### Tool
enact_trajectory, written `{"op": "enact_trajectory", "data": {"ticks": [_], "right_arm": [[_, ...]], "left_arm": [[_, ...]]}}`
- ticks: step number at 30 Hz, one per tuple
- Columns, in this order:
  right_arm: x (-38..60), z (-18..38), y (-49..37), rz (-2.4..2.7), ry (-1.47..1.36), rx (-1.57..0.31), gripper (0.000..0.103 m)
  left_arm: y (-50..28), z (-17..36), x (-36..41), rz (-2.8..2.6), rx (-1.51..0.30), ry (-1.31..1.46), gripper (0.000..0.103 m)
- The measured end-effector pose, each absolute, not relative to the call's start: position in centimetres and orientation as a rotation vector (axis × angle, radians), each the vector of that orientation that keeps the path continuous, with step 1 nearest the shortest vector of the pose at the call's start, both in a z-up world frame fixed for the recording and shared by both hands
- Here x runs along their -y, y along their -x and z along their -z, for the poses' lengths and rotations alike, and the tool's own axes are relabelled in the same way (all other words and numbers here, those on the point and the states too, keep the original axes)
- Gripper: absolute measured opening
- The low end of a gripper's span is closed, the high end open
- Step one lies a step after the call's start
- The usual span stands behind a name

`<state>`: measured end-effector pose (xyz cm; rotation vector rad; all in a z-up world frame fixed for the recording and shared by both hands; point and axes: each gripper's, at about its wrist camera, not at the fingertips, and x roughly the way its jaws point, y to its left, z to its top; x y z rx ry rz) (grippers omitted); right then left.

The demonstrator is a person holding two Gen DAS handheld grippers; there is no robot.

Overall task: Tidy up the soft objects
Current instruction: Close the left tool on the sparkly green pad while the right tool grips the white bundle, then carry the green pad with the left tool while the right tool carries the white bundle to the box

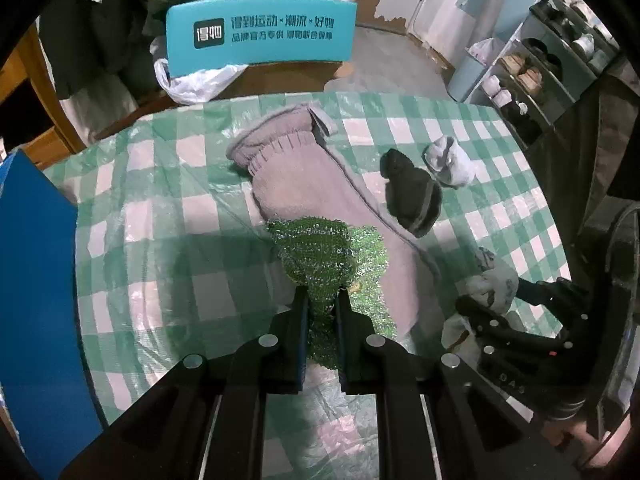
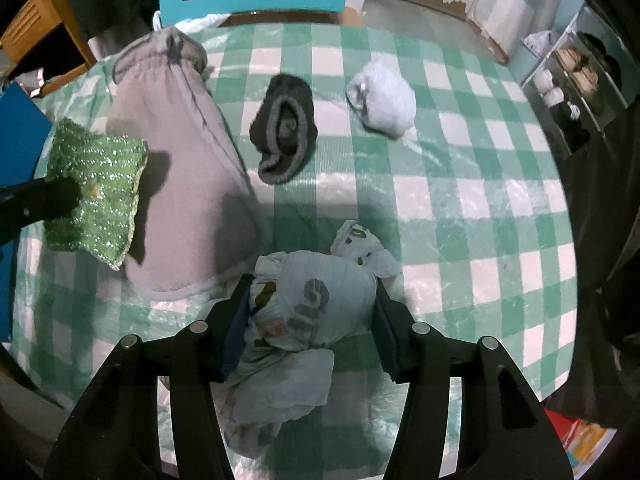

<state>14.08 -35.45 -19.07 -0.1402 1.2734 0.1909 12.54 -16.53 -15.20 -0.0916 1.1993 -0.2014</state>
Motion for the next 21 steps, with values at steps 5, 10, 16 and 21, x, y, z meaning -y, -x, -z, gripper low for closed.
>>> {"op": "enact_trajectory", "data": {"ticks": [5, 10, 16, 21], "right_arm": [[35.1, 17.2, -13.5, -0.213, 0.165, -1.238, 0.054], [35.2, 15.9, -14.4, -0.233, 0.179, -1.208, 0.054], [34.9, 14.4, -13.5, -0.266, 0.170, -1.173, 0.054], [34.4, 12.9, -13.3, -0.294, 0.159, -1.145, 0.054]], "left_arm": [[-12.1, 14.4, 16.4, 0.196, -1.172, 0.068, 0.012], [-11.6, 13.8, 15.9, 0.193, -1.154, 0.056, 0.012], [-10.7, 13.1, 15.1, 0.186, -1.138, 0.056, 0.012], [-9.7, 12.3, 14.5, 0.176, -1.121, 0.048, 0.012]]}}
